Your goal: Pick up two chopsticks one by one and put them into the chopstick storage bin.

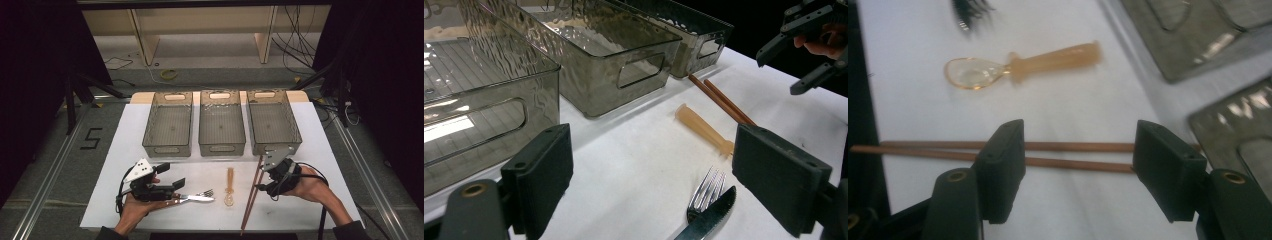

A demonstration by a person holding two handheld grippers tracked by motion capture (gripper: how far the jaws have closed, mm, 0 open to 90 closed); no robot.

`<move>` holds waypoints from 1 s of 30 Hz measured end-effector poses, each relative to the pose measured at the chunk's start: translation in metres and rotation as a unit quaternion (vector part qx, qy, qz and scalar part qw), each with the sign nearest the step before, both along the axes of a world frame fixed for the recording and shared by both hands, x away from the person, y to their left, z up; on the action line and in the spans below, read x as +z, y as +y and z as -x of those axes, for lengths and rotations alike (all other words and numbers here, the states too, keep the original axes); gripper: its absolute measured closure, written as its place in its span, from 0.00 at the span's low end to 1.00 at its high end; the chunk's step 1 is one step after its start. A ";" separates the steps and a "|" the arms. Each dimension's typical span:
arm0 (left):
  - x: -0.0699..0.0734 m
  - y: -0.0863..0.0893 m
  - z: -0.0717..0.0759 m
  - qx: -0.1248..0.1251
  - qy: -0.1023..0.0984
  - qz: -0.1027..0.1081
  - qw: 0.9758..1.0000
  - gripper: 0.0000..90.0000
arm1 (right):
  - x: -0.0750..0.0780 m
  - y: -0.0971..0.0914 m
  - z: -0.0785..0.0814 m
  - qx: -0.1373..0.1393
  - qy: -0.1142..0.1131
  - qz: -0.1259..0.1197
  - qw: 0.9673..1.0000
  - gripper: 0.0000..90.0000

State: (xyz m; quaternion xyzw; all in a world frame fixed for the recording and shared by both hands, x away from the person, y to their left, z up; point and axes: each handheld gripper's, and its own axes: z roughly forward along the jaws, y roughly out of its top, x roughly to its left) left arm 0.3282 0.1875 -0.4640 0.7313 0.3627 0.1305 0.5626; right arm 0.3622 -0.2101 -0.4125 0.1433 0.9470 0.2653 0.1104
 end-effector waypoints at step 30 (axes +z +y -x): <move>0.000 0.000 -0.001 0.001 0.001 0.001 1.000 0.18 | -0.039 0.024 -0.025 0.134 0.046 0.141 0.980 0.49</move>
